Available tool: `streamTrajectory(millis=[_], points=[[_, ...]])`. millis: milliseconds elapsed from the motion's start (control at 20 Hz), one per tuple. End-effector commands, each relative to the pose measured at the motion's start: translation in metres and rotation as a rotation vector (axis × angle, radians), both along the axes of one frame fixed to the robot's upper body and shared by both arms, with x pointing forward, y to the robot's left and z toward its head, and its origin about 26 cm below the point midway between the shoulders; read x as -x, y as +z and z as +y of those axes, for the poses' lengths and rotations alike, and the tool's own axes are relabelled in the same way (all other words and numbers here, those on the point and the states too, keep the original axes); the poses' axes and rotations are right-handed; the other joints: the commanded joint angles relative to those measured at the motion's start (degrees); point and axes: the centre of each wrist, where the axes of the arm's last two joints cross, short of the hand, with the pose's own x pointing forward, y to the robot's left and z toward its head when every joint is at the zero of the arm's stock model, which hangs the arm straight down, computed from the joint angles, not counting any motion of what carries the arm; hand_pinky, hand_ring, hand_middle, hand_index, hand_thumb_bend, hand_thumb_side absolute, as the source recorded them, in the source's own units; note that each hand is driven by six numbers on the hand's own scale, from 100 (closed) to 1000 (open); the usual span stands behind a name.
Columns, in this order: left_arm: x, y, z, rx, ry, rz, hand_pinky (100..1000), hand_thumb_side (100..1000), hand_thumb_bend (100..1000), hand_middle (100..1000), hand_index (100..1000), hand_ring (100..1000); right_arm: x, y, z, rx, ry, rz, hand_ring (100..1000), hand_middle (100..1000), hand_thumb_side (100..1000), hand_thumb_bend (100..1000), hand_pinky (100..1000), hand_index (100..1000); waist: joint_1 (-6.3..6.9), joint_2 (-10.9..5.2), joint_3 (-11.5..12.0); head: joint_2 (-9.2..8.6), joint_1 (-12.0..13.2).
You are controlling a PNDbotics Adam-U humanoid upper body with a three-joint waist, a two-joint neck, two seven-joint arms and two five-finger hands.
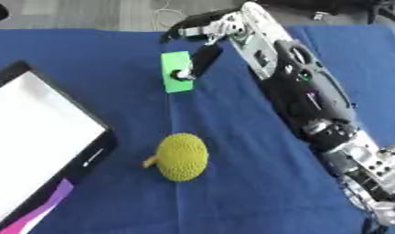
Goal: Pick up objects on the table and place them in the box.
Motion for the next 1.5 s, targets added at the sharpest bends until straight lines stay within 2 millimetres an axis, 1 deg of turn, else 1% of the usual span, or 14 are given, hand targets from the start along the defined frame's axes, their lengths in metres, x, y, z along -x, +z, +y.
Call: streamTrajectory(millis=[50, 250, 350, 450, 700, 1000, 1350, 1500], points=[[0.001, 0.014, 0.006, -0.024, 0.011, -0.032, 759, 568, 691, 647, 806, 795, 0.001, 0.018, -0.011, -0.003, -0.032, -0.056, 990, 956, 478, 321, 993, 998, -0.27, -0.10, 0.2, -1.17, -0.4], [0.000, 0.015, 0.005, -0.021, 0.007, -0.037, 759, 567, 690, 646, 804, 795, -0.001, 0.021, -0.017, -0.003, -0.041, -0.062, 989, 957, 494, 303, 994, 998, -0.22, 0.35, 0.4, -1.64, -1.3], [0.000, 0.015, 0.004, -0.020, 0.006, -0.039, 759, 567, 690, 646, 804, 795, -0.002, 0.023, -0.021, -0.004, -0.044, -0.054, 988, 957, 505, 280, 994, 1000, -0.23, 0.49, 0.5, -1.75, -1.6], [0.000, 0.016, 0.004, -0.018, 0.006, -0.041, 759, 568, 690, 645, 803, 795, -0.004, 0.024, -0.026, -0.019, -0.045, -0.038, 987, 959, 521, 242, 996, 1000, -0.26, 0.67, 0.6, -2.05, -1.7], [0.000, 0.017, 0.003, -0.014, 0.003, -0.046, 758, 568, 687, 644, 802, 796, -0.007, 0.026, -0.034, -0.047, -0.052, -0.015, 987, 961, 530, 220, 997, 1000, -0.27, 1.06, 1.0, -2.54, -1.6], [-0.002, 0.019, 0.001, -0.009, -0.005, -0.053, 759, 569, 684, 645, 802, 796, -0.010, 0.025, -0.038, -0.053, -0.068, -0.023, 988, 962, 532, 230, 997, 1000, -0.32, 1.64, 1.6, -3.39, -1.7], [-0.002, 0.018, 0.000, -0.003, -0.007, -0.053, 759, 570, 682, 644, 801, 797, -0.012, 0.018, -0.042, -0.052, -0.076, -0.008, 987, 962, 559, 208, 997, 1000, -0.42, 1.88, 1.8, -3.62, -1.6], [-0.002, 0.018, -0.001, -0.001, -0.011, -0.054, 759, 571, 680, 644, 800, 797, -0.012, 0.017, -0.043, -0.050, -0.087, -0.011, 988, 963, 548, 226, 997, 1000, -0.45, 2.02, 1.9, -3.78, -1.6]])
